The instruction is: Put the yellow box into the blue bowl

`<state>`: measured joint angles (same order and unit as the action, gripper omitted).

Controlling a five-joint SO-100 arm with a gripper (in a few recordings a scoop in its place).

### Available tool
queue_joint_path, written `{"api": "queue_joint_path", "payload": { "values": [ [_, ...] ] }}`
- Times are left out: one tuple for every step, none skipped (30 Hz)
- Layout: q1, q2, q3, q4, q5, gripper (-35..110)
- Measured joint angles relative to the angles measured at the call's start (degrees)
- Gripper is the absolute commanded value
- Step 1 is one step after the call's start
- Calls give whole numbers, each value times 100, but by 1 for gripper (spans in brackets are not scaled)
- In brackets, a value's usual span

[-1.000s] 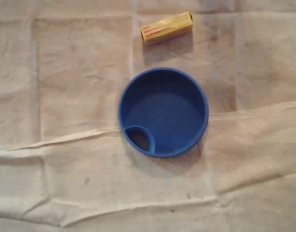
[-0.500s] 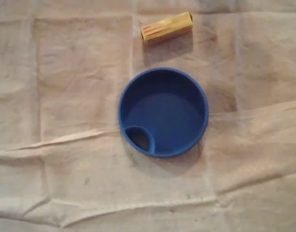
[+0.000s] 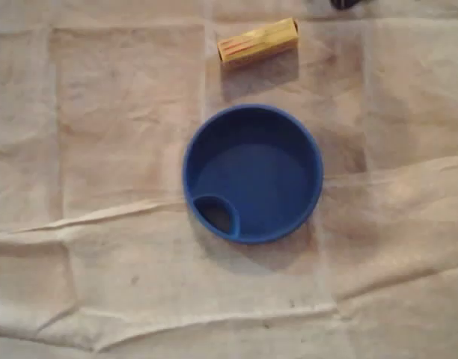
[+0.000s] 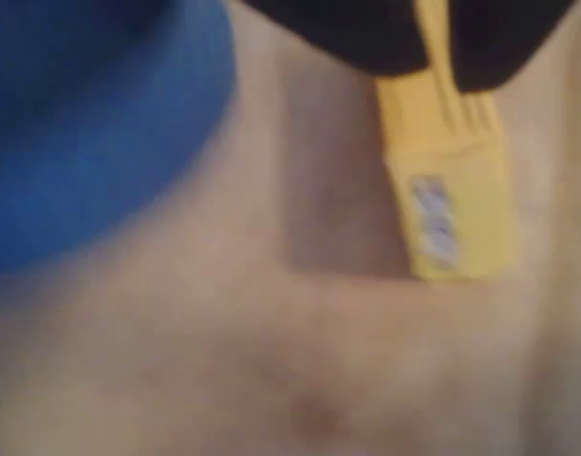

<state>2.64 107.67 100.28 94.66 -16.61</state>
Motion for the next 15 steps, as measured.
{"api": "queue_joint_path", "payload": {
  "values": [
    [105, -26, 0, 0, -185, -1],
    [220, -53, 0, 0, -396, -1],
    [343, -70, 0, -9, -598, -1],
    [475, -88, 0, -9, -773, -1],
    [580, -97, 0, 0, -949, -1],
    [677, -132, 0, 0, -1116, -1],
    [747, -158, 0, -9, -1301, -1],
    [844, -167, 0, -18, -1468, -1],
    [967, -167, 0, -18, -1626, 0],
    [1107, -167, 0, -18, -1775, 0],
    [1239, -167, 0, -9, -1898, 0],
    [1362, -167, 0, -18, -2013, 0],
    [1450, -167, 0, -26, -2109, 0],
    [1538, -167, 0, -18, -2180, 2],
    [1582, -167, 0, -9, -2224, 3]
  ]
}}
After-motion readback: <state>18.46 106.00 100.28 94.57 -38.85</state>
